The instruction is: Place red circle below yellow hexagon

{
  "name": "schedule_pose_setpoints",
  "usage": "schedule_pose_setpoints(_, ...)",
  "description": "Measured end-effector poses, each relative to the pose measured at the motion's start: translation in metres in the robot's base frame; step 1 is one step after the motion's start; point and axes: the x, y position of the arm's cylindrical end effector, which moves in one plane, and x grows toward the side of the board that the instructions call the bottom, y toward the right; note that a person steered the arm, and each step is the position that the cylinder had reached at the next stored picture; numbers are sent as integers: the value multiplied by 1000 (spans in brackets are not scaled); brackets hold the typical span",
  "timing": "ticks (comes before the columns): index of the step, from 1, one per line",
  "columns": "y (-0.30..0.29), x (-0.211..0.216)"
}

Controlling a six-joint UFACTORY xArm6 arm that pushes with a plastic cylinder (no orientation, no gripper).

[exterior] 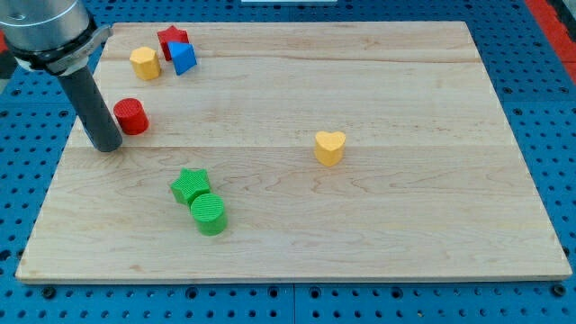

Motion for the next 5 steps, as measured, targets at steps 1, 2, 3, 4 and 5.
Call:
schedule_pose_setpoints(1, 0, -4)
schedule_pose_setpoints(2, 29, -17)
schedule_pose_setpoints(3, 47, -42)
schedule_pose_setpoints(4, 48, -92)
schedule_pose_setpoints(5, 48, -114)
